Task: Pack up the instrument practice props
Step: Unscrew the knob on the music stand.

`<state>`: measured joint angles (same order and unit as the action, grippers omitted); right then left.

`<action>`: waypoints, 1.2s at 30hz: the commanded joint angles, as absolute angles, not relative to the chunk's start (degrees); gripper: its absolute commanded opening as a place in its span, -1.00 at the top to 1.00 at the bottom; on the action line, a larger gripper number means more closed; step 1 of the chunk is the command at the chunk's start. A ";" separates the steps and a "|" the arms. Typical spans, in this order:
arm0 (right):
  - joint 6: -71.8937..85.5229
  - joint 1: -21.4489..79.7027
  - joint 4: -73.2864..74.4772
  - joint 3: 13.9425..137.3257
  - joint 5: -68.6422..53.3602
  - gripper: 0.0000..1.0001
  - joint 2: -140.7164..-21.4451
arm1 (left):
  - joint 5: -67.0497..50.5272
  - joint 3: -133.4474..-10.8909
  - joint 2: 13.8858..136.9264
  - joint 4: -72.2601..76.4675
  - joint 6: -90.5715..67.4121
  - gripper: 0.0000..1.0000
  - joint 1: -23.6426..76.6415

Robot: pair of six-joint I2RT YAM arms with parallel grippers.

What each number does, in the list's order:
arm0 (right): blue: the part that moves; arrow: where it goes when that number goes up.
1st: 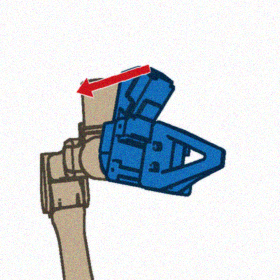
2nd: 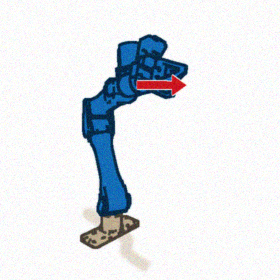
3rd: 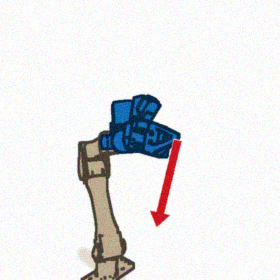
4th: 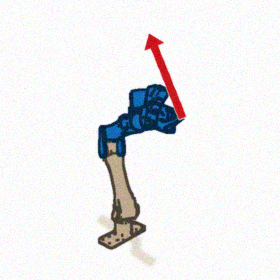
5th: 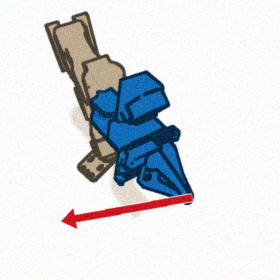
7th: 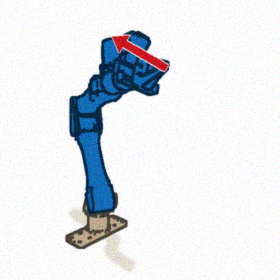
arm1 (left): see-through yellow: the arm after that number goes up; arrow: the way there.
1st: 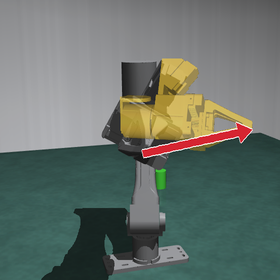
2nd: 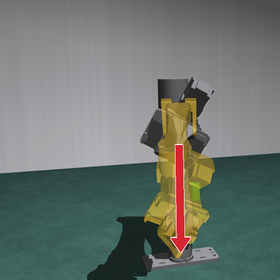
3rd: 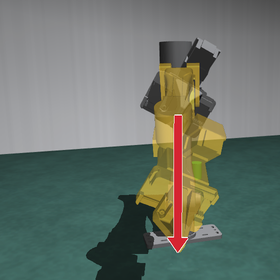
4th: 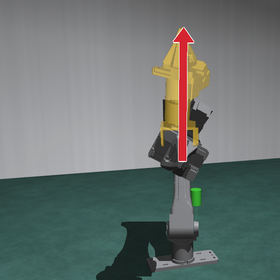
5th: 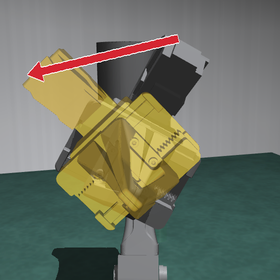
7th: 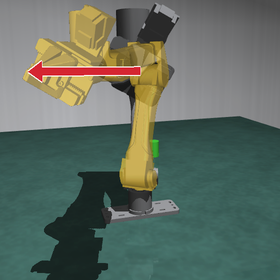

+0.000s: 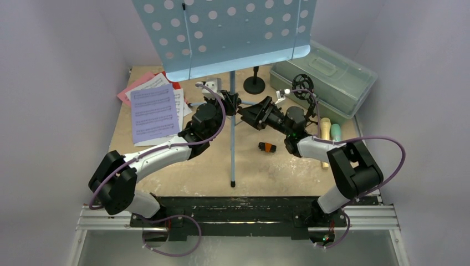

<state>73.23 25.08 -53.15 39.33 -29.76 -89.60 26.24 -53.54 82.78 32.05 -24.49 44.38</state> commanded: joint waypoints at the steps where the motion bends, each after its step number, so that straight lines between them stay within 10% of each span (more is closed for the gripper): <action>1: 80.18 25.12 -59.36 41.05 -27.48 -0.49 -91.69 | 24.52 -52.43 80.86 33.40 -32.75 1.00 44.65; 36: 82.11 24.88 -65.19 41.73 -20.60 0.38 -96.15 | 23.73 -50.90 78.85 31.42 -34.73 1.00 44.65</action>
